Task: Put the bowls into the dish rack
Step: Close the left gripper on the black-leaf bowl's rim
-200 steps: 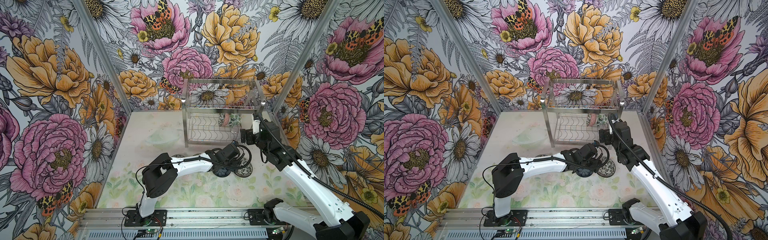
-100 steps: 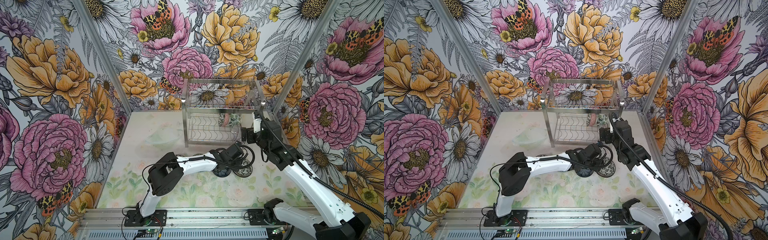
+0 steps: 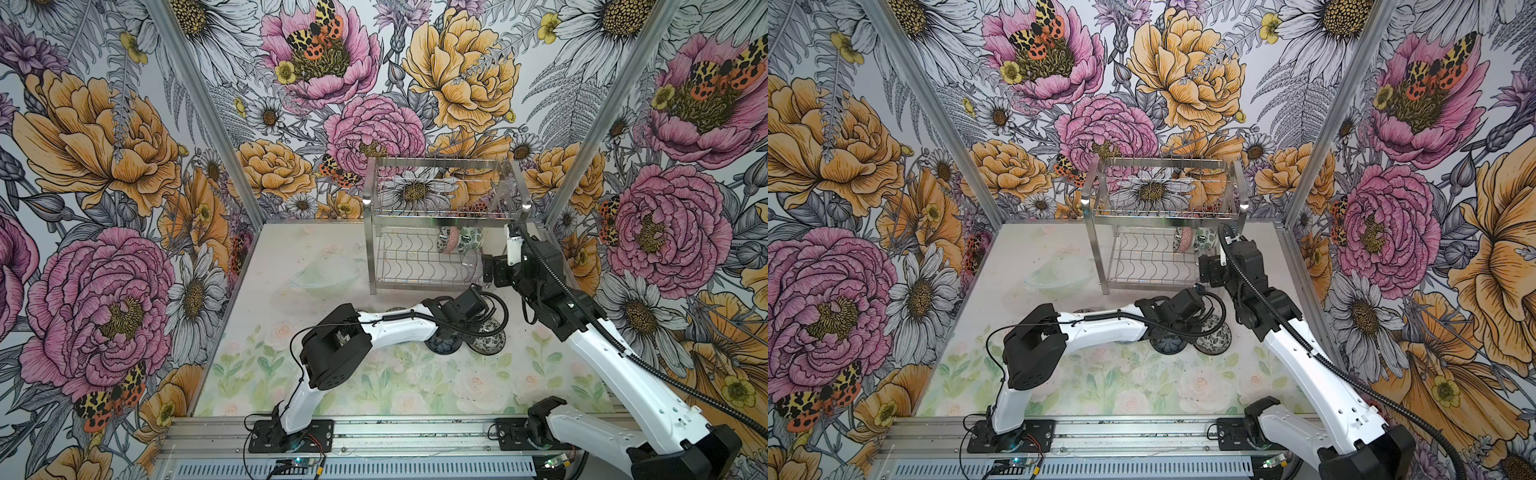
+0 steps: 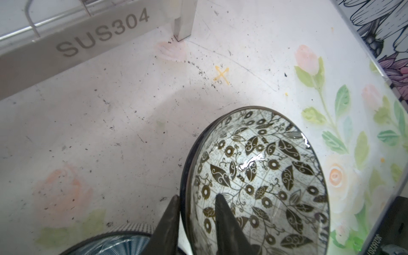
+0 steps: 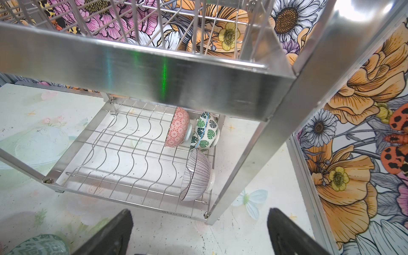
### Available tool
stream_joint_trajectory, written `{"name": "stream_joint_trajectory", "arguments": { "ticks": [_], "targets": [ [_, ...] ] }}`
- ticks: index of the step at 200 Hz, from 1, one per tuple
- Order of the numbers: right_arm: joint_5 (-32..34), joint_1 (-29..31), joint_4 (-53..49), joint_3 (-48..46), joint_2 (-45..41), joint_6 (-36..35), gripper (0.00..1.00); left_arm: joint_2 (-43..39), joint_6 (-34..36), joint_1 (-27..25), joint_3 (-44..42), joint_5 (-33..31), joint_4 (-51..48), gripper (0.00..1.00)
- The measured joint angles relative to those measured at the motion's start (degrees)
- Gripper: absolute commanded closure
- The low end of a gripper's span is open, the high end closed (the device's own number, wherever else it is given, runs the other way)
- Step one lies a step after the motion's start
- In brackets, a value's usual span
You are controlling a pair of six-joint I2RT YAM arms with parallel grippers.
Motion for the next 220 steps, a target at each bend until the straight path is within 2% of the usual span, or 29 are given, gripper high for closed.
{"name": "stream_joint_trajectory", "arguments": {
  "ticks": [67, 220],
  "targets": [
    [0.0, -0.3, 0.0, 0.0, 0.0, 0.0, 0.03, -0.1, -0.1, 0.4, 0.3, -0.2, 0.6, 1.0],
    [0.0, -0.4, 0.0, 0.0, 0.0, 0.0, 0.03, -0.4, 0.0, 0.7, 0.5, -0.3, 0.1, 1.0]
  ]
}}
